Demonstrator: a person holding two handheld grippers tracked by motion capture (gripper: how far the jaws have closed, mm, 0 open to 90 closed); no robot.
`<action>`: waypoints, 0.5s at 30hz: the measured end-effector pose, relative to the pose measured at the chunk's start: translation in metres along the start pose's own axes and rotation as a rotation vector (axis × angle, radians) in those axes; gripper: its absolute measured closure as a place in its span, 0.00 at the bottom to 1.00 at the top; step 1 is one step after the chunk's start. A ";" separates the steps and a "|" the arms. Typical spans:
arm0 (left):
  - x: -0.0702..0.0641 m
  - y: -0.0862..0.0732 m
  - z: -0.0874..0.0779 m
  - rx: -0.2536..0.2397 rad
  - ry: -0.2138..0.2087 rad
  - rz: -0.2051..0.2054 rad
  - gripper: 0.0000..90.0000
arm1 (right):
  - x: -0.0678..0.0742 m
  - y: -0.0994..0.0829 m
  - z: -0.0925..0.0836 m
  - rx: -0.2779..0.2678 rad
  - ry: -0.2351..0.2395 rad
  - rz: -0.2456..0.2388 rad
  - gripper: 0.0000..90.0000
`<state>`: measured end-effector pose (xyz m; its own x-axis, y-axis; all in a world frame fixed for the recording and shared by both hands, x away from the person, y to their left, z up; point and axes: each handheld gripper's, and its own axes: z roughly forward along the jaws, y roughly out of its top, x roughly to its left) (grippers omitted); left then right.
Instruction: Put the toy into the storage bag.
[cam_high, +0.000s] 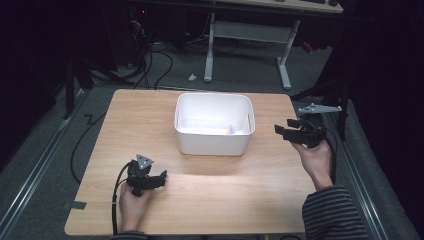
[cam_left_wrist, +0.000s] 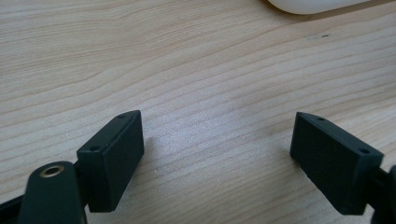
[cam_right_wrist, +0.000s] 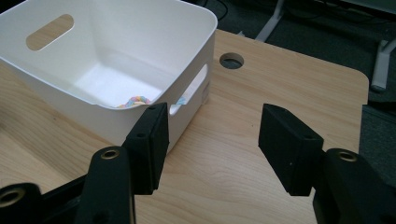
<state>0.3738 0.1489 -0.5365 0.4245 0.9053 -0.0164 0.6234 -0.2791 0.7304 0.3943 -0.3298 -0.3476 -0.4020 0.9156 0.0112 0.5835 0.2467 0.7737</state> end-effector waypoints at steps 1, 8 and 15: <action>0.000 0.000 0.000 0.001 0.000 0.001 0.20 | -0.001 -0.001 -0.003 -0.004 -0.002 0.001 0.48; 0.000 0.000 0.000 0.000 0.000 0.000 0.20 | -0.007 -0.018 -0.020 -0.027 0.002 0.023 0.48; 0.000 0.000 0.000 0.000 0.000 0.000 0.20 | -0.006 -0.025 -0.035 -0.049 -0.008 0.017 0.48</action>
<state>0.3738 0.1489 -0.5366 0.4242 0.9054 -0.0165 0.6233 -0.2787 0.7306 0.3574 -0.3526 -0.3453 -0.3870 0.9219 0.0197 0.5547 0.2156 0.8036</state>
